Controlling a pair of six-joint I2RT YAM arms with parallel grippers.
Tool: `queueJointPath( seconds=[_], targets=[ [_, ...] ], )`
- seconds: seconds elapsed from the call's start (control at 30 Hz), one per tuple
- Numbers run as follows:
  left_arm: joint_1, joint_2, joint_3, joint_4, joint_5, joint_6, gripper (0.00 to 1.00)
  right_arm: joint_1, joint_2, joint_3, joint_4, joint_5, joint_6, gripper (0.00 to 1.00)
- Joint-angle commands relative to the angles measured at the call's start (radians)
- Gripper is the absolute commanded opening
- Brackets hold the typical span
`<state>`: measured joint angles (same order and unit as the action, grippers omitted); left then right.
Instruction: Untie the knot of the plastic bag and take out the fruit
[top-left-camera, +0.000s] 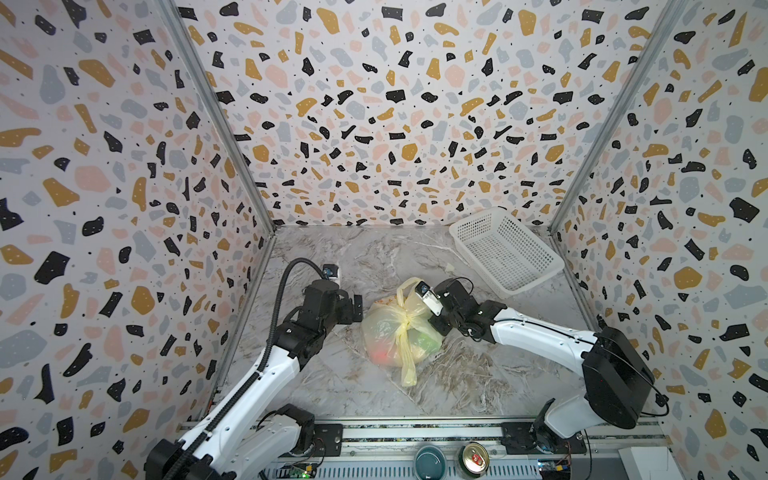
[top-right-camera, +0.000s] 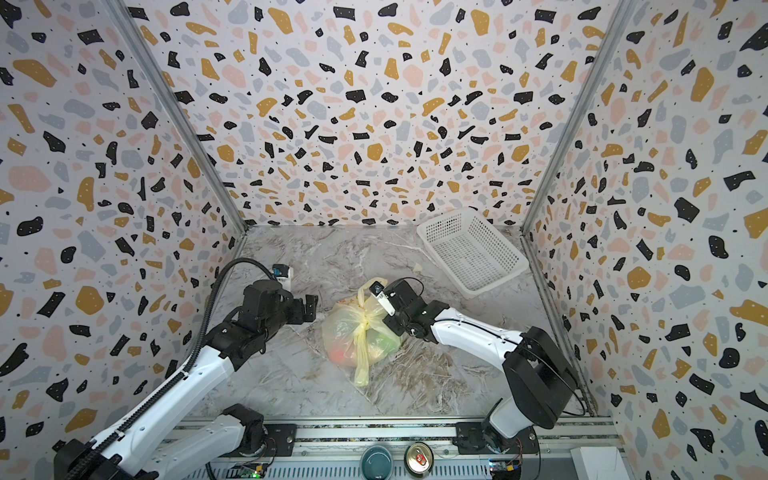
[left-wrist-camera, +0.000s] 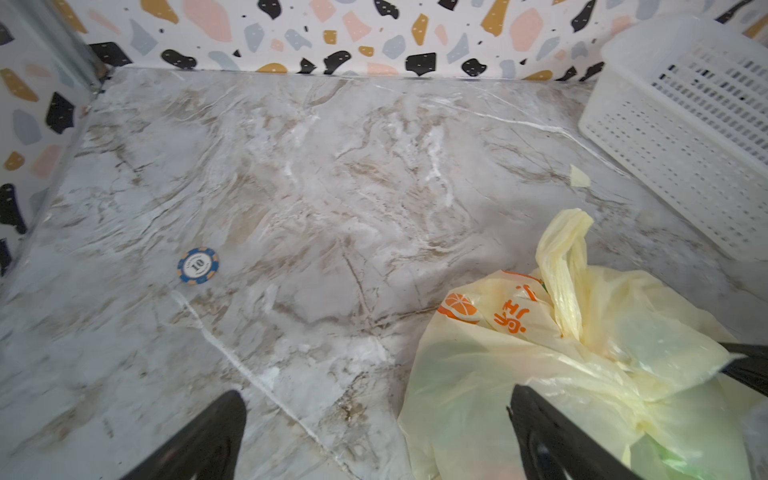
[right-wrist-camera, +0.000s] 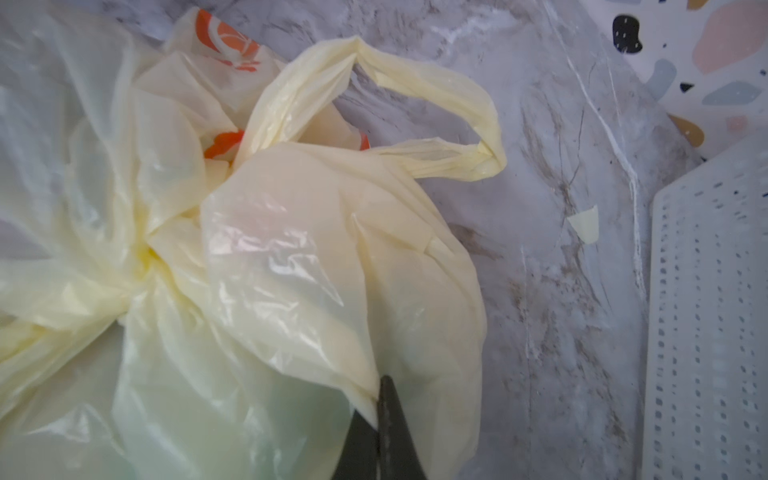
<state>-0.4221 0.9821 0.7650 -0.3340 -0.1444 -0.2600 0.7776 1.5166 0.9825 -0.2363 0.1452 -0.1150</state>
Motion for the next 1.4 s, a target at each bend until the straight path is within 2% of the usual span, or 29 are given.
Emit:
queueJointPath(
  seconds=[0.0, 0.23, 0.3, 0.37, 0.47, 0.57, 0.73, 1.03, 1.2, 1.37],
  targets=[
    [-0.069, 0.029, 0.037, 0.024, 0.073, 0.079, 1.0, -0.043, -0.062, -0.007, -0.107, -0.026, 0.072, 0.0],
    [-0.269, 0.108, 0.049, 0.042, 0.137, 0.178, 1.0, -0.044, -0.106, -0.054, -0.164, -0.03, 0.129, 0.01],
    [-0.309, 0.147, 0.064, 0.028, 0.141, 0.226, 1.0, -0.047, -0.117, -0.053, -0.167, -0.026, 0.12, 0.22],
    [-0.325, 0.184, 0.091, 0.006, 0.137, 0.283, 0.98, -0.054, -0.136, -0.04, -0.17, -0.034, 0.111, 0.38],
    [-0.325, 0.22, 0.129, -0.003, 0.103, 0.344, 0.94, -0.066, -0.177, -0.019, -0.169, -0.062, 0.102, 0.49],
    [-0.325, 0.271, 0.175, -0.027, 0.103, 0.408, 0.88, -0.07, -0.214, -0.006, -0.158, -0.092, 0.094, 0.55],
    [-0.325, 0.363, 0.22, -0.045, 0.151, 0.489, 0.75, -0.075, -0.246, -0.019, -0.108, -0.119, 0.079, 0.61],
    [-0.325, 0.443, 0.238, -0.058, 0.165, 0.585, 0.74, -0.087, -0.226, -0.04, -0.059, -0.173, 0.082, 0.61],
    [-0.325, 0.495, 0.226, -0.005, 0.168, 0.577, 0.64, -0.094, -0.22, -0.053, -0.043, -0.179, 0.081, 0.61],
    [-0.325, 0.5, 0.208, 0.038, 0.158, 0.575, 0.39, -0.109, -0.223, -0.074, -0.016, -0.203, 0.082, 0.61]
  ],
)
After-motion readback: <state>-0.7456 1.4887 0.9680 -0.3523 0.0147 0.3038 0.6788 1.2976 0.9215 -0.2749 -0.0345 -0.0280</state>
